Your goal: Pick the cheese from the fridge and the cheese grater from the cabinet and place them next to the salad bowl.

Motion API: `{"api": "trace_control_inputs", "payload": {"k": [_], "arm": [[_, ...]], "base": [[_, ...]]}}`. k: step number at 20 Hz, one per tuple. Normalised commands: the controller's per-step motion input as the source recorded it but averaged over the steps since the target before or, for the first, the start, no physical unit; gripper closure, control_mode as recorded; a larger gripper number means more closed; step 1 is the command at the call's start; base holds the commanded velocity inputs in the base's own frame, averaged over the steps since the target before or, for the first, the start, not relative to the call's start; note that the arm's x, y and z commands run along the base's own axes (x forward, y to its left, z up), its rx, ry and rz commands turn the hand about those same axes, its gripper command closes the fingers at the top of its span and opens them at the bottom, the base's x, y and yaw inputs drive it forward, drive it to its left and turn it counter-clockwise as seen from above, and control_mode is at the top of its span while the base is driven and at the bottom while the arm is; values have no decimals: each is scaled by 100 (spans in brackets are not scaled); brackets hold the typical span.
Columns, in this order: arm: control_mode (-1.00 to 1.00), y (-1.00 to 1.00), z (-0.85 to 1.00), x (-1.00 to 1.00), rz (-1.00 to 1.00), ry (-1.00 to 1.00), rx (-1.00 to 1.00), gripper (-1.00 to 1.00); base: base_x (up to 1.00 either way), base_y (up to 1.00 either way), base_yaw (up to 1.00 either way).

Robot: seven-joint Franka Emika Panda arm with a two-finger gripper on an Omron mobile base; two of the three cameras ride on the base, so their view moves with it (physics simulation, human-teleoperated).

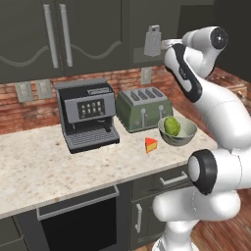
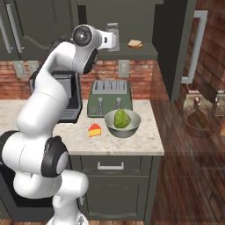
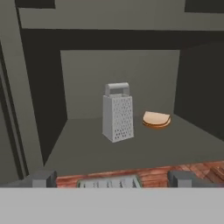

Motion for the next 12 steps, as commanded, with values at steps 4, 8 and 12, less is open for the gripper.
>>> {"api": "trace_control_inputs", "payload": {"k": [4, 8, 12], "arm": [[-100, 0, 0, 16, 7, 4, 0, -100], [-100, 0, 0, 13, 6, 2, 0, -100], [-100, 0, 0, 13, 2, 0, 0, -100]], "base": [[0, 0, 0], [0, 0, 0], [0, 0, 0]]}}
